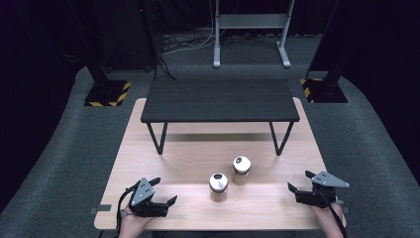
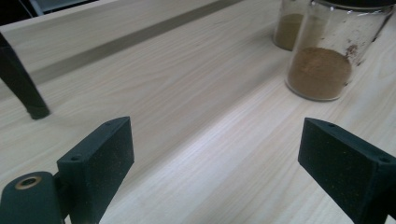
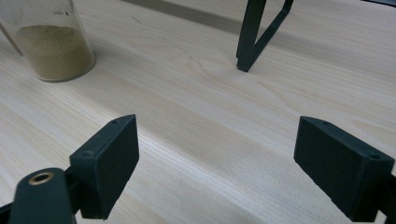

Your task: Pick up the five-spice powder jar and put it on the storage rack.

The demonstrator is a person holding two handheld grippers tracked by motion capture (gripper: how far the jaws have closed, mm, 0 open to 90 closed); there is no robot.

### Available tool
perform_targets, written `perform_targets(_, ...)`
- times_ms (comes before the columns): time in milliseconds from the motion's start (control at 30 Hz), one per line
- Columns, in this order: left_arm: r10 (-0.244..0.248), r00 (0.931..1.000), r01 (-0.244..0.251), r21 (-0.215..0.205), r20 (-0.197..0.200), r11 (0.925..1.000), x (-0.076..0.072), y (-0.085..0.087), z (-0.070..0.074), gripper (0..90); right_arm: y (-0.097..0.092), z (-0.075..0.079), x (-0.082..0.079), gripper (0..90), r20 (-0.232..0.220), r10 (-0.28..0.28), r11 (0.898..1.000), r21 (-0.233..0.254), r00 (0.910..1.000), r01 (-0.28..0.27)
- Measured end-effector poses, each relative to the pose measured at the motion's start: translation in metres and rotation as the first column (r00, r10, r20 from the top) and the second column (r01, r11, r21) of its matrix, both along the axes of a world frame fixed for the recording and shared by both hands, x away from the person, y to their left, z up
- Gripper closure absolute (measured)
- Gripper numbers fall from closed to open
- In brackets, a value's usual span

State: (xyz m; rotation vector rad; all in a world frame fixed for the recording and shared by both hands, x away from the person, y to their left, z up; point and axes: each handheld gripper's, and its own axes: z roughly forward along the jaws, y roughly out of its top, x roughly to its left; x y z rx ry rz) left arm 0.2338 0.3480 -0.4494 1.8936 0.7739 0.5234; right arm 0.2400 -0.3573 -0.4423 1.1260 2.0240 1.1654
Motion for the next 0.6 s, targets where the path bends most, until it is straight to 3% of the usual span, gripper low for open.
perform_targets(67,-0.008,1.0,0.008,-0.012,-0.002,0.9999,0.0,-0.001,0.0,9.8,0.0,0.0,0.0,13.0,-0.001,0.001,1.0,-0.002,1.0,-0.001)
perform_targets(600,-0.099,0.9951,0.099,0.007,-0.009,0.9951,0.005,-0.025,0.001,9.7,0.001,0.0,0.0,13.0,-0.003,0.002,1.0,-0.004,1.0,-0.002)
